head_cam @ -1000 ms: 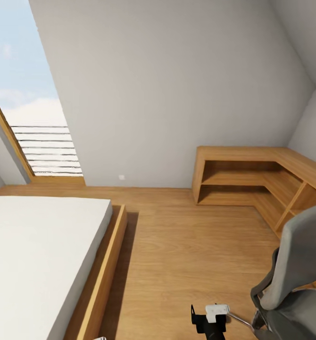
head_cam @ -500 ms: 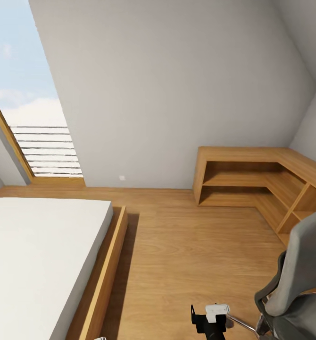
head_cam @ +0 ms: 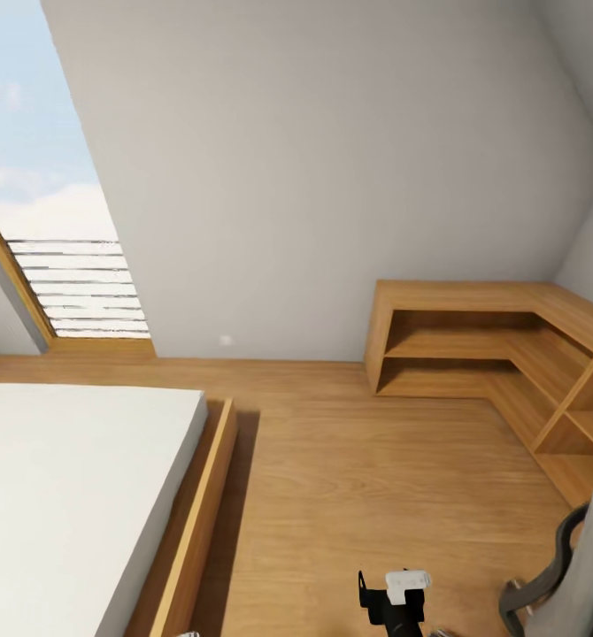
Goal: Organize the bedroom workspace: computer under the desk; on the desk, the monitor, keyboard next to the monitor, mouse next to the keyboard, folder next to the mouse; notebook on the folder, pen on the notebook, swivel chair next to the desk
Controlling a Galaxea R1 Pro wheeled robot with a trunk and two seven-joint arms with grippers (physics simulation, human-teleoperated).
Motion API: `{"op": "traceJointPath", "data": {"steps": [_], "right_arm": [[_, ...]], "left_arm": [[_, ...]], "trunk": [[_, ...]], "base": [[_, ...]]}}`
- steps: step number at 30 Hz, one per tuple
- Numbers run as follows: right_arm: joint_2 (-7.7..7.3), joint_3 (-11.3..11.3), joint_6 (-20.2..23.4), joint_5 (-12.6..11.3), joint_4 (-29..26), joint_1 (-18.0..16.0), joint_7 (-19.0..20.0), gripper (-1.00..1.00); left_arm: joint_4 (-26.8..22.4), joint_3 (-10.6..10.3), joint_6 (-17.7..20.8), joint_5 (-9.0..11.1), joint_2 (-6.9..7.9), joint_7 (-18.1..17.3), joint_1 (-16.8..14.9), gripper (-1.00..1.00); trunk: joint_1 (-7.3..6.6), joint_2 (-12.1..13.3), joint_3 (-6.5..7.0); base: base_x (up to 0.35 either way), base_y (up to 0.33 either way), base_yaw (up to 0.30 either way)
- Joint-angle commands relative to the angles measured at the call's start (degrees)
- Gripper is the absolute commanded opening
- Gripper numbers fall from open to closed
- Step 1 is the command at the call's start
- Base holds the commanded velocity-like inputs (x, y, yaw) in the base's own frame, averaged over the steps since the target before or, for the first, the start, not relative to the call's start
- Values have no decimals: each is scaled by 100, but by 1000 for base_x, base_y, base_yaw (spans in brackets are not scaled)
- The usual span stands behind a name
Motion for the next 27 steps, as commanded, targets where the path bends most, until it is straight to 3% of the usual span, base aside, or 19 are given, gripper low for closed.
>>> {"op": "traceJointPath", "data": {"steps": [1,27], "right_arm": [[2,-24,-10,61,3,-4,-41,100],[2,-24,-10,61,3,-4,-41,100]], "left_arm": [[2,35,-19,-44,-6,-6,-4,100],[2,35,-19,-44,-6,-6,-4,100]], "trunk": [[3,-3,-5],[3,-3,-5]], "base": [[332,0,0],[333,0,0]]}}
